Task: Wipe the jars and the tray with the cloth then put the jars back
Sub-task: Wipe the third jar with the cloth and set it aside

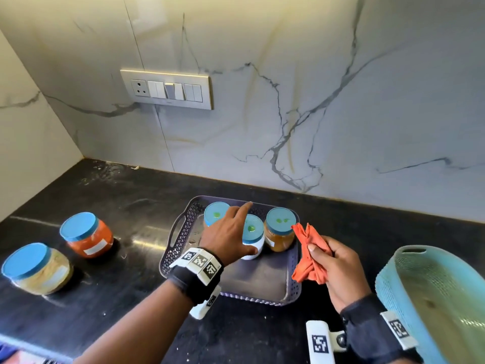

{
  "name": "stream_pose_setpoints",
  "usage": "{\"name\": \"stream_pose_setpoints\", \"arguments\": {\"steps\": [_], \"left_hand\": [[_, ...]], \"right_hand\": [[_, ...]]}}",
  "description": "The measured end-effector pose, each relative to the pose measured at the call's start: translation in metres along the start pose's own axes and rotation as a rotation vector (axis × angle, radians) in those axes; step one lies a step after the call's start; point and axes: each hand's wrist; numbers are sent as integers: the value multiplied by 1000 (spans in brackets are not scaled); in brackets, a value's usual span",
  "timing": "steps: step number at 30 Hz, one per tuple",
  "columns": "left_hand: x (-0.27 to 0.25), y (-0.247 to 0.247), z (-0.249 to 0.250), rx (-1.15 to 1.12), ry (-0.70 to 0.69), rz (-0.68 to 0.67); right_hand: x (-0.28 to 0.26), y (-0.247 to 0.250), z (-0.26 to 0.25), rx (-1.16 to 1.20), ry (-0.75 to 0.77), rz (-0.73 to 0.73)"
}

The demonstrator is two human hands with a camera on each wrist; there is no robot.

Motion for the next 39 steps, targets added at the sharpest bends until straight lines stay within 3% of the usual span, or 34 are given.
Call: {"name": "stream_pose_setpoints", "arguments": {"steps": [13,21,26,29,32,39], "left_hand": [[30,-4,13,227,35,-102],[16,0,16,225,20,-54],[-12,41,13,121,-54,106],[-28,69,5,-131,-100,205],[-39,87,1,-335,-134,277],[-47,96,15,-420,-251,335]], "right_hand": [[1,1,3,-17,0,43],[-1,2,-1,-17,4,67],[3,-4,-3,-6,11,87],[0,-15,-7,59,-5,73],[-1,-34,-10,138,-45,17],[-1,-89,-14,305,-231,-197]]}}
Point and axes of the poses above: each hand's wrist, its own x-axis towards the middle knuckle, its own y-axis out of the back of the hand, z = x × y, and after that the axes turned 7 degrees about -x, right-handed
